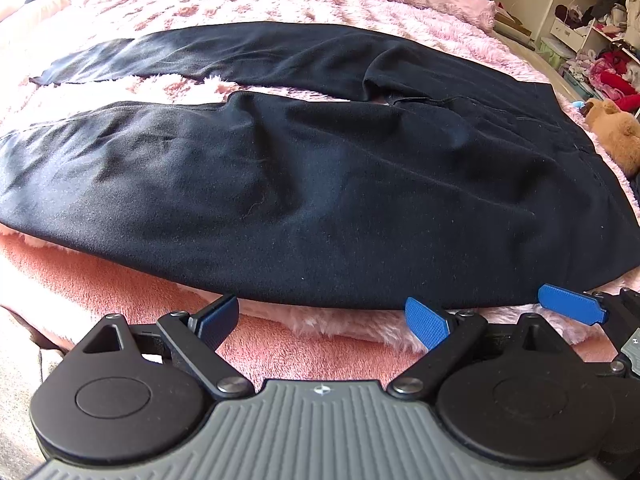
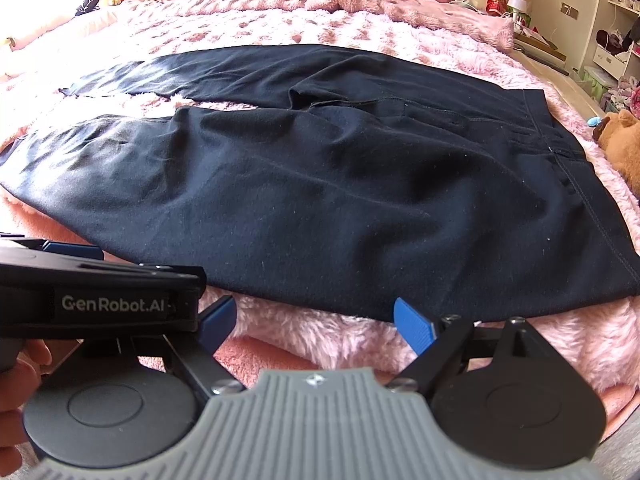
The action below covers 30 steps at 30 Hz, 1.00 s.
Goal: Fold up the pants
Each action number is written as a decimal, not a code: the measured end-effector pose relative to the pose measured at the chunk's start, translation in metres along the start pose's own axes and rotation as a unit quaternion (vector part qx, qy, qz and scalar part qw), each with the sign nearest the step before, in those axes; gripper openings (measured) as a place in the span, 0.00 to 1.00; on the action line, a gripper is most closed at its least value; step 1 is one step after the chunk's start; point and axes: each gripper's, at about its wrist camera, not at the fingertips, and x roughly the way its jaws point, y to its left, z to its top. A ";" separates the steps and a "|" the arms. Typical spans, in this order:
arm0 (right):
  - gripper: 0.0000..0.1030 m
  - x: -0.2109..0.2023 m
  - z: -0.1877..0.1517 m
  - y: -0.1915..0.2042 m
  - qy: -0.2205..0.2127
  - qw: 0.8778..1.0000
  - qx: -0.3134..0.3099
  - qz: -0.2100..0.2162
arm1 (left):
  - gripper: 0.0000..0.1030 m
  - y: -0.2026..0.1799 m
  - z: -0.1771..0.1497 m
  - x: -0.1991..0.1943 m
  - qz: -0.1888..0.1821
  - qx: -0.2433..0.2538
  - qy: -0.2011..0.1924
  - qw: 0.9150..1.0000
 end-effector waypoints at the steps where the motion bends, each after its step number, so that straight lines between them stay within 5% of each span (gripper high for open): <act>1: 0.80 0.000 0.000 0.000 0.000 1.000 0.000 0.000 | 1.00 0.000 0.000 0.000 0.000 -0.001 0.001 1.000; 30: 0.80 0.001 -0.003 0.003 -0.001 1.000 -0.016 -0.005 | 1.00 0.002 -0.002 0.007 0.007 -0.008 0.018 1.000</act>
